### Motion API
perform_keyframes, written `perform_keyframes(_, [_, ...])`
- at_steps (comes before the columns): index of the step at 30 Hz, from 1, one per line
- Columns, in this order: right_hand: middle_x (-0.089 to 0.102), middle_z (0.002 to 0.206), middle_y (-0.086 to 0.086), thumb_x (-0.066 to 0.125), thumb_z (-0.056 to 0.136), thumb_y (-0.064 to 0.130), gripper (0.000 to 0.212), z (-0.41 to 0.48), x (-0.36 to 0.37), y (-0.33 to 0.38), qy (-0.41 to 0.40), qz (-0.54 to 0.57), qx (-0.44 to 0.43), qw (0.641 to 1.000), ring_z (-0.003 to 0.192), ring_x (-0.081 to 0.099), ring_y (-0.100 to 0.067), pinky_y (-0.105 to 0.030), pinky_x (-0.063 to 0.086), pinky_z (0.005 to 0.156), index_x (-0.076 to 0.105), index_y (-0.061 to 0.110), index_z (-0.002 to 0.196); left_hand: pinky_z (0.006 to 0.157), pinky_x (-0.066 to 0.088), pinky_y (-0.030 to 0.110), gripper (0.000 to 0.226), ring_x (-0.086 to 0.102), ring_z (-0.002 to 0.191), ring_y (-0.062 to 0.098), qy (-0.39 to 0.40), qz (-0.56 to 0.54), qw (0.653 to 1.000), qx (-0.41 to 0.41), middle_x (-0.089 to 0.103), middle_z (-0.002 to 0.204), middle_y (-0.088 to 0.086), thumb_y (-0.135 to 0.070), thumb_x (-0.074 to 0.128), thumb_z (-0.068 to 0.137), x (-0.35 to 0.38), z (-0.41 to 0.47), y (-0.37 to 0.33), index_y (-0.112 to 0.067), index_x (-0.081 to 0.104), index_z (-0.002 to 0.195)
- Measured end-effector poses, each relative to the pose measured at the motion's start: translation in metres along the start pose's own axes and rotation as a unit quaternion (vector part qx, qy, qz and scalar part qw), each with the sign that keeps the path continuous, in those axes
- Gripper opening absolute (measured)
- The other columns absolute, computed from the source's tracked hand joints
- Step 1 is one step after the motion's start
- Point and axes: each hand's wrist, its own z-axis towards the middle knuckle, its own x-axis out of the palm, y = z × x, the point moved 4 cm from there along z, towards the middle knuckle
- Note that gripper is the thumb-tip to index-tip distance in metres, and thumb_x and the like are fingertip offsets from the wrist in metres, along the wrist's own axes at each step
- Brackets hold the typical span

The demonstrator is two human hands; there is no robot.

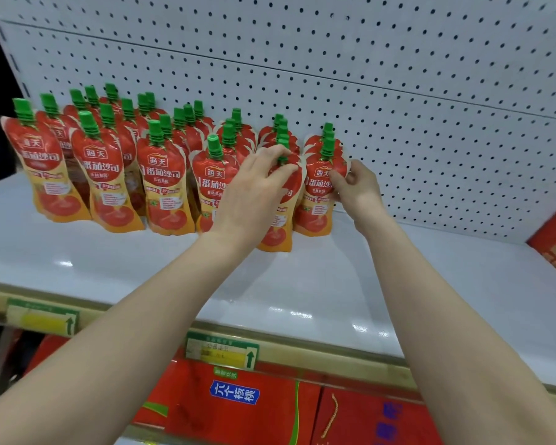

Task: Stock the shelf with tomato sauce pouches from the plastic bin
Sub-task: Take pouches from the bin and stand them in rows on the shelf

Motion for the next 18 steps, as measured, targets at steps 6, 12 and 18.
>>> perform_keyframes(6, [0.064,0.108,-0.002,0.059,0.096,0.027,0.037,-0.033,-0.023,0.013,-0.044,-0.108,-0.030,0.993,0.094,0.063,-0.015,-0.034,0.051,0.080,0.045,0.022,0.129,0.097,0.047,0.035,0.042,0.052,0.119,0.026,-0.011,-0.053,0.998,-0.016,0.054,0.130,0.010,-0.011,0.066,0.087,-0.012,-0.004,-0.011,-0.008,0.059,0.128])
perform_keyframes(12, [0.066,0.109,0.003,0.056,0.096,0.028,0.028,-0.124,-0.067,0.011,-0.067,-0.233,-0.119,0.963,0.100,0.062,-0.015,-0.039,0.051,0.091,0.060,0.017,0.122,0.091,0.047,0.027,0.036,0.058,0.108,0.016,-0.025,-0.173,0.984,-0.040,0.061,0.122,0.002,-0.022,0.059,0.093,-0.032,-0.041,-0.056,-0.015,0.059,0.127])
perform_keyframes(18, [0.068,0.109,0.001,0.054,0.096,0.029,0.028,-0.249,-0.115,-0.029,-0.086,-0.297,-0.146,0.940,0.100,0.063,-0.020,-0.042,0.051,0.090,0.066,0.017,0.118,0.087,0.051,0.032,0.035,0.062,0.096,0.010,0.034,-0.294,0.954,-0.049,0.065,0.112,-0.003,-0.018,0.059,0.091,-0.031,-0.127,-0.135,-0.016,0.060,0.126])
